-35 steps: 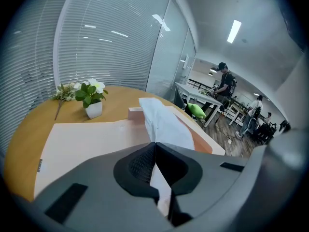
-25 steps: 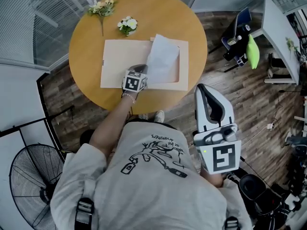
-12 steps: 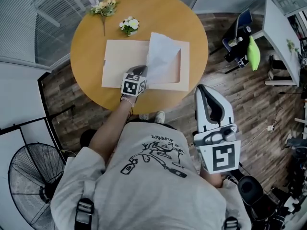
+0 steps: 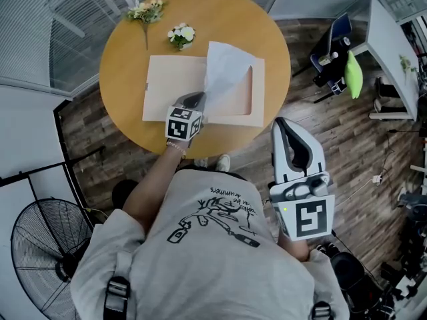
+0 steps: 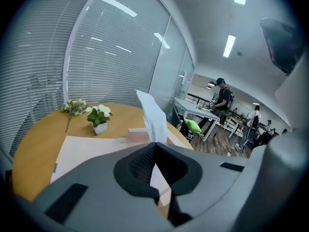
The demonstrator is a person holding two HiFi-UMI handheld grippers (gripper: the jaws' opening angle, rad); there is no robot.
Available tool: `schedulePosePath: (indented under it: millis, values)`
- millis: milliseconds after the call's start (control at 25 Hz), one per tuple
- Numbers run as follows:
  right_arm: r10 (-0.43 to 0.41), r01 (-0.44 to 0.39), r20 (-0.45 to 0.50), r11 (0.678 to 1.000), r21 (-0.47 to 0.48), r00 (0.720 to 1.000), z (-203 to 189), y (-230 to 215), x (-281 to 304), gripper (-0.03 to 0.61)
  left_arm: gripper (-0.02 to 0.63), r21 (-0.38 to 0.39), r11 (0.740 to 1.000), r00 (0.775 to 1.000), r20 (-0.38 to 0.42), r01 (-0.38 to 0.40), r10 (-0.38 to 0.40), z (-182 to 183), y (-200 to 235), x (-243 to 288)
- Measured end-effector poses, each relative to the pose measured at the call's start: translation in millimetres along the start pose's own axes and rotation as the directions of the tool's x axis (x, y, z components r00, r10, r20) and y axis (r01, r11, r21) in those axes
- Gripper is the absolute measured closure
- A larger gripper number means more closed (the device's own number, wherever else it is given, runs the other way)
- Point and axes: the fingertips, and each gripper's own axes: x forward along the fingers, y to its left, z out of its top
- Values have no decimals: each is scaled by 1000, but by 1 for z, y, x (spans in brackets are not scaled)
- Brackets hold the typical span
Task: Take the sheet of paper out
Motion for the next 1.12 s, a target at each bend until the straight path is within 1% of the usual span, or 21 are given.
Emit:
schedulePosePath:
  millis: [520,760,1120]
  values:
    - [4,-4,-3,1000,-2,1000,-2,0,1,571,594,-7,1000,996,94,11,-10,30,-19,-37]
    - [3,-3,1,1000,-2,1000,0,0,1,571,594,-5,1000,990,142,19,-18,48,-28,-56]
    - [6,-6,0,1000,-5,1000,-1,5,3,571,594,0,1000,981,192,30,-29,68,-32,-77]
